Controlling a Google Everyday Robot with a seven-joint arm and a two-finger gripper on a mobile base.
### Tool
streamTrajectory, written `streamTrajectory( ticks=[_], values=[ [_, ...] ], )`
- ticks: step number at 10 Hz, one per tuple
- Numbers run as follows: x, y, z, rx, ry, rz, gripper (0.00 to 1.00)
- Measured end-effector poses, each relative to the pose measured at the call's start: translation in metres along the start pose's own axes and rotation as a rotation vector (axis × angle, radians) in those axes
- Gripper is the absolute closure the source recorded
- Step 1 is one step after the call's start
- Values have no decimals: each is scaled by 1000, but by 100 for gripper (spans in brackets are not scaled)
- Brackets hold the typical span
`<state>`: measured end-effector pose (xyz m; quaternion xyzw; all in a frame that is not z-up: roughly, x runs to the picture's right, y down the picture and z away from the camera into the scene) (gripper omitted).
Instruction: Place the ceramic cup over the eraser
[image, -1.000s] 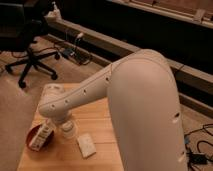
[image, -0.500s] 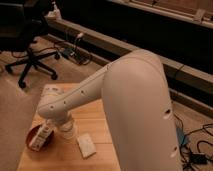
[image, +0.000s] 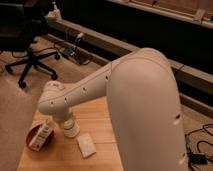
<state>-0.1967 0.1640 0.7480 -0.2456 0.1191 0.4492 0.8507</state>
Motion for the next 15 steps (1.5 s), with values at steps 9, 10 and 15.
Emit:
streamTrajectory(
  ticks=[9, 10, 15],
  values=[
    [4, -58, -99, 17, -65, 171, 100],
    [10, -66, -107, 5, -78, 195, 100],
    [38, -100, -136, 6, -107, 271, 100]
  ],
)
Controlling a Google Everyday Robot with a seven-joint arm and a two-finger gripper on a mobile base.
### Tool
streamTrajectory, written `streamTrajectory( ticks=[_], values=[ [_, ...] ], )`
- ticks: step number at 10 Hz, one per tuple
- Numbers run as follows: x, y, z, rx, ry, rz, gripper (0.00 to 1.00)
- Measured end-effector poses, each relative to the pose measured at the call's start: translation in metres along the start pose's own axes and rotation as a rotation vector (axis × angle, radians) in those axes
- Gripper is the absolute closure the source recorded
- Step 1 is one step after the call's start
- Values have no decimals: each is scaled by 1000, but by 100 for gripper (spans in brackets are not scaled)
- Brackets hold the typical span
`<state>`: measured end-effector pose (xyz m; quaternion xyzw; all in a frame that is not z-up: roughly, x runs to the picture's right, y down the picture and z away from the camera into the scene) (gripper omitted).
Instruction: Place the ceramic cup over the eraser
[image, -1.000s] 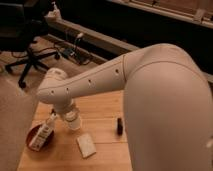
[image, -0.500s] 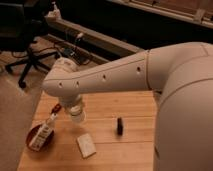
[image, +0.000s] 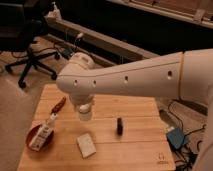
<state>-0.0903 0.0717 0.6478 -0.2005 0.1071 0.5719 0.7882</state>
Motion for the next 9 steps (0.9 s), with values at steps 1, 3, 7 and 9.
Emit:
streamTrajectory(
  ticks=[1, 3, 7, 9],
  values=[
    [4, -4, -5, 4, -3, 5, 100],
    [10, -15, -18, 16, -12, 18, 100],
    [25, -45, -40, 62, -21, 55, 100],
    [30, -57, -42, 83, -16, 71, 100]
  ],
)
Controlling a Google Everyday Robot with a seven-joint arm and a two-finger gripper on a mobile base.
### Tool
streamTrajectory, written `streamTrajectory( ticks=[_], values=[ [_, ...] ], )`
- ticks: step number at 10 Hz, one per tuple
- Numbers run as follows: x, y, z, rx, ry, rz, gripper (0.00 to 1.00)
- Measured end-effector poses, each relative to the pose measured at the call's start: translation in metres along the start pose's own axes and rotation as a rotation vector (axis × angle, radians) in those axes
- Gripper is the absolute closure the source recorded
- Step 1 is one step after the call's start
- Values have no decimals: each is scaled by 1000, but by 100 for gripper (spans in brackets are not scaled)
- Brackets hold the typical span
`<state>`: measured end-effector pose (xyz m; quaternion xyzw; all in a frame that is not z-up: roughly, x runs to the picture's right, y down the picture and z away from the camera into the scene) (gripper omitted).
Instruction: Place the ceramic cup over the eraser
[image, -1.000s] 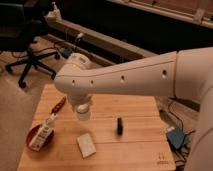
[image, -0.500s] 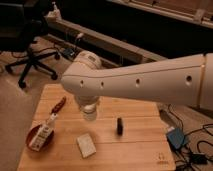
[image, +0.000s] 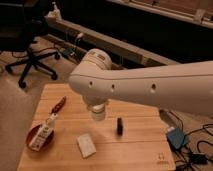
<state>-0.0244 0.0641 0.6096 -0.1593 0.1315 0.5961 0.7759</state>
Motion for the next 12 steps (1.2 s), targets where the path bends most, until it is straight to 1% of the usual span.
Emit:
streamTrajectory(
  ticks=[4, 7, 10, 12],
  values=[
    [7, -30, 0, 36, 14, 58, 100],
    [12, -54, 4, 50, 30, 117, 100],
    [12, -60, 10, 52, 42, 143, 100],
    [10, -64, 18, 44, 46, 159, 100]
  ],
)
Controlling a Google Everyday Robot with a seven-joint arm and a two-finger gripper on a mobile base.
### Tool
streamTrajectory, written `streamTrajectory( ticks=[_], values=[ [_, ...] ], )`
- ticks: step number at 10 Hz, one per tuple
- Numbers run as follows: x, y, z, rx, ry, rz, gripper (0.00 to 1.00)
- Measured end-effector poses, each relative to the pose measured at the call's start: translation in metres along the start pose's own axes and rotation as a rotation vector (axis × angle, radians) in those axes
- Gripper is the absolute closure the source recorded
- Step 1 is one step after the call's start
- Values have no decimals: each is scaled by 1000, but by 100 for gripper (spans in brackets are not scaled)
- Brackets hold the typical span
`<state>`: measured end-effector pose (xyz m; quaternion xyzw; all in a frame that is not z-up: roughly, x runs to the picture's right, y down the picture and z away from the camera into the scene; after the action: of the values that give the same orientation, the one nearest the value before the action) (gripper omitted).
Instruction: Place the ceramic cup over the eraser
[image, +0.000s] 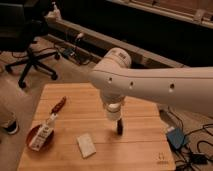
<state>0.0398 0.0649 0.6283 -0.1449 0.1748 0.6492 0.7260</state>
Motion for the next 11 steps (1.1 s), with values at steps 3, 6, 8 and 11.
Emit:
streamTrajectory(
  ticks=[3, 6, 8, 11],
  values=[
    [4, -14, 19, -2, 28, 48, 100],
    [14, -28, 41, 12, 73, 89, 100],
    [18, -31, 52, 17, 95, 102, 100],
    [19, -27, 68, 18, 121, 107, 100]
  ],
)
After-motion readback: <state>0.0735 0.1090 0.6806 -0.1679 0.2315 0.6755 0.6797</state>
